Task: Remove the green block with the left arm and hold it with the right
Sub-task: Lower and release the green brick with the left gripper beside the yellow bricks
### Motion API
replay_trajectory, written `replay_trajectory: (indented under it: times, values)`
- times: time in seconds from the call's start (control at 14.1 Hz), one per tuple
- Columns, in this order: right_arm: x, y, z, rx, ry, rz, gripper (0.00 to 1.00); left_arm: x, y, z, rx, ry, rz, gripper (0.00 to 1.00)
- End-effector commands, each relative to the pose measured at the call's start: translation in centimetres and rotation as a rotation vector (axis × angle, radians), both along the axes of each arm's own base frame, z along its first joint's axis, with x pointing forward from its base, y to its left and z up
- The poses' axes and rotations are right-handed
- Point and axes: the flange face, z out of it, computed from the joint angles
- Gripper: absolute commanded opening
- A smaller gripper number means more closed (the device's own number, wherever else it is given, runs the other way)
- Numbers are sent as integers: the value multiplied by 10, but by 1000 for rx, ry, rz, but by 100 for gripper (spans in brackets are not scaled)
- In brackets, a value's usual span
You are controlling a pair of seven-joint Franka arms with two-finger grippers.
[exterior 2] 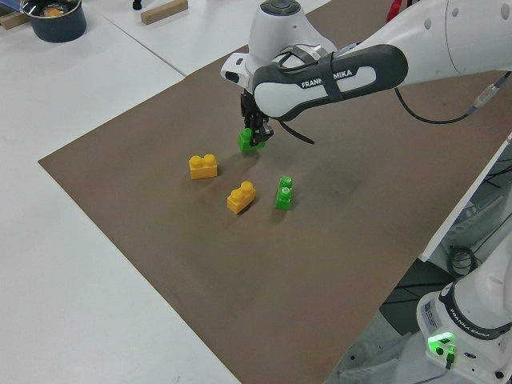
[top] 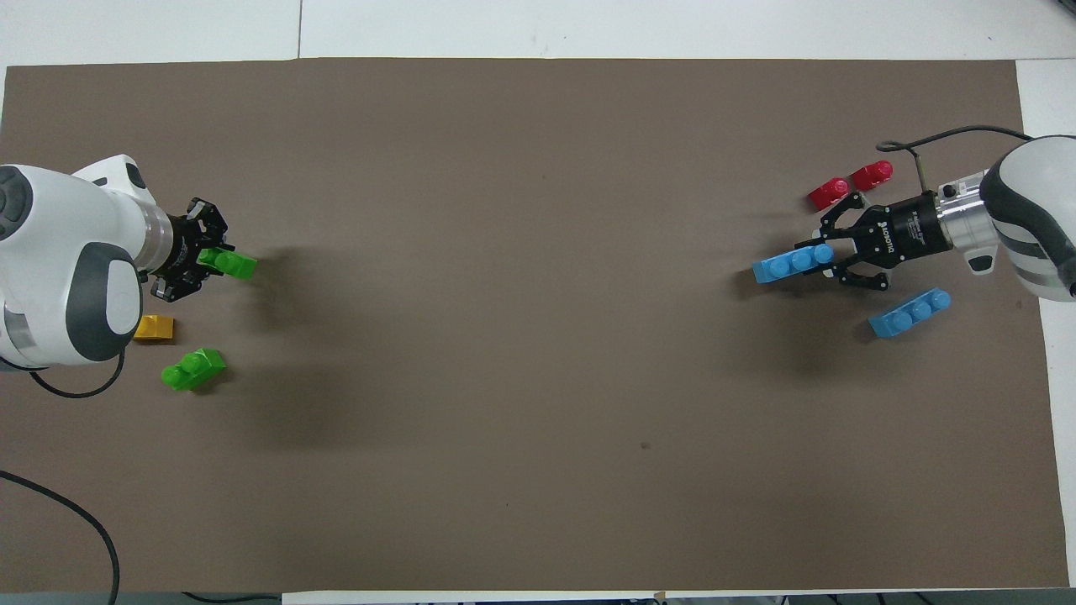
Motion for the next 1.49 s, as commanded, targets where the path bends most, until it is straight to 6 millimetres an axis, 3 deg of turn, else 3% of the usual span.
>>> replay_trajectory:
  times: [0.0,0.21,0.5,0.57,0.64,0.71,1.13,1.42]
  values:
    - [4,-6,0,-8,-23,36,0,1,5,-10,-14,-13,-4,0]
    - [3,-10,-6,-4,-30,44,0,3,5,-22,-16,-7,-13,0]
    - [2,-14,-13,5,-36,52,0,3,5,-22,-15,-4,-16,3]
    - [1,-14,-14,7,-33,53,0,3,5,-22,-15,-1,-22,20]
    - [1,-13,-14,9,-31,53,0,2,5,-22,-15,0,-24,53]
    - [0,-13,-16,10,-29,51,0,3,5,-22,-15,2,-25,100]
    - [-8,-27,-23,10,-31,44,0,3,9,-11,-15,34,-19,100]
    - [-15,-40,-26,13,-45,52,0,2,13,27,-26,66,-4,100]
